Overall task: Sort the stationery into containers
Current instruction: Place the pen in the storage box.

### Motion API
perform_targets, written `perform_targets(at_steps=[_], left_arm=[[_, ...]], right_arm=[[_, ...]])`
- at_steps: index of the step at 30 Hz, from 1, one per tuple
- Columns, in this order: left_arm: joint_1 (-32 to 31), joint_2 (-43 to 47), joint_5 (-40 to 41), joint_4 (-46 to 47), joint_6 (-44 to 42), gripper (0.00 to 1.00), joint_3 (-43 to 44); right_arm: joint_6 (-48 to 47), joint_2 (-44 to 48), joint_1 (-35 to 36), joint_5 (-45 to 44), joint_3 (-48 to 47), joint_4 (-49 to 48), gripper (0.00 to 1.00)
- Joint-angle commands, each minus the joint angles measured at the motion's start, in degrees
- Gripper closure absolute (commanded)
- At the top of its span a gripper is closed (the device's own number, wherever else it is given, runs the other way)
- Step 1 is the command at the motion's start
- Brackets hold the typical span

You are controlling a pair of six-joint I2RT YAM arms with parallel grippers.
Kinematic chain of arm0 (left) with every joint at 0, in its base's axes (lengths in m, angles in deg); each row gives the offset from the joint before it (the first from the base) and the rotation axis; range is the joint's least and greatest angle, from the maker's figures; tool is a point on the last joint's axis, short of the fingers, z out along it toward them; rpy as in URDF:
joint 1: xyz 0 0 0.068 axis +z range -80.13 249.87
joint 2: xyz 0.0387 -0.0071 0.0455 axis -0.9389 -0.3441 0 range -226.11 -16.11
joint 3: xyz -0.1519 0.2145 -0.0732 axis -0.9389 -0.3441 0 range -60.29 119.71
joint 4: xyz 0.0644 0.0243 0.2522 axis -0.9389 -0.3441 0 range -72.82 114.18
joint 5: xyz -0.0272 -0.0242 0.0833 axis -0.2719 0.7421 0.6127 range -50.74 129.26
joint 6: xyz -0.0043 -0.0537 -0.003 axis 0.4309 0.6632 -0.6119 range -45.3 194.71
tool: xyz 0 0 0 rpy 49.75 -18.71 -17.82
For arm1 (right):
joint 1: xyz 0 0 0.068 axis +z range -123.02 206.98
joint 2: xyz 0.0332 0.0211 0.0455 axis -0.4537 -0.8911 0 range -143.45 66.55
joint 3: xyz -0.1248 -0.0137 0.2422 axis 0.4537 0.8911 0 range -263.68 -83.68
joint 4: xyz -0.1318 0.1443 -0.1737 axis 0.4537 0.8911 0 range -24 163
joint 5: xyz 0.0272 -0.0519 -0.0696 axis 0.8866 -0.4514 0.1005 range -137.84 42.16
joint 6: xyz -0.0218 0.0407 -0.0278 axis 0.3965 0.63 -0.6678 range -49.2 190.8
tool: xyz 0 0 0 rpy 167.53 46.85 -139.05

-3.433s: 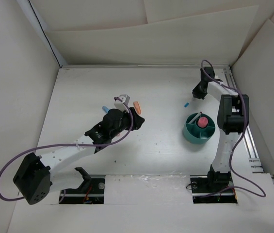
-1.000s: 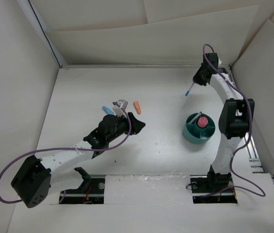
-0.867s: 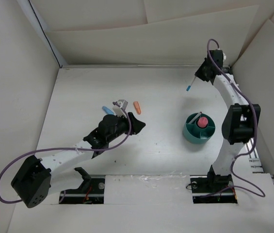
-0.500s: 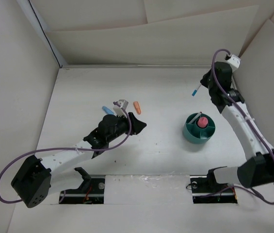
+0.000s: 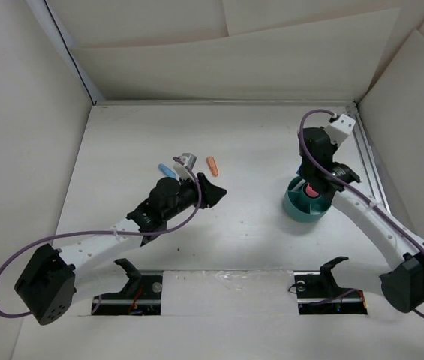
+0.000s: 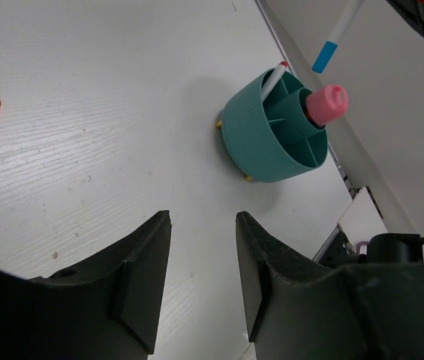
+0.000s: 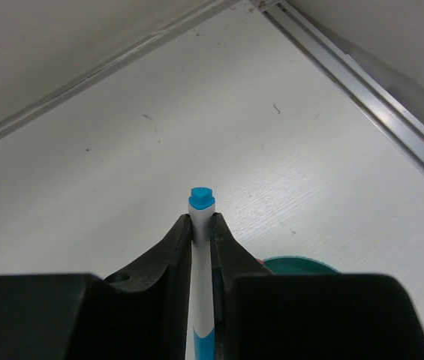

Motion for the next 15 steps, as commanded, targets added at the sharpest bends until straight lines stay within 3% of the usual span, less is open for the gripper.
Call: perform_targets(at_steps=[1, 5, 15], left_arm=[[-0.11, 2.71, -0.45, 1.03, 0.20, 0.64, -0.89], [-0.64, 4.04, 0.60, -0.11, 0.20, 0.64, -1.50], [-0.64, 6.24, 1.66, -2.48, -0.33, 0.64, -1.50]], right_arm=[[2.47, -1.90, 3.12, -9.60, 0.00, 1.09, 1.00], [5.11, -5.94, 5.68, -14.79, -1.22, 3.63, 1.00], [13.63, -13.51, 6.30, -17.69, -1.75, 9.88, 1.00]])
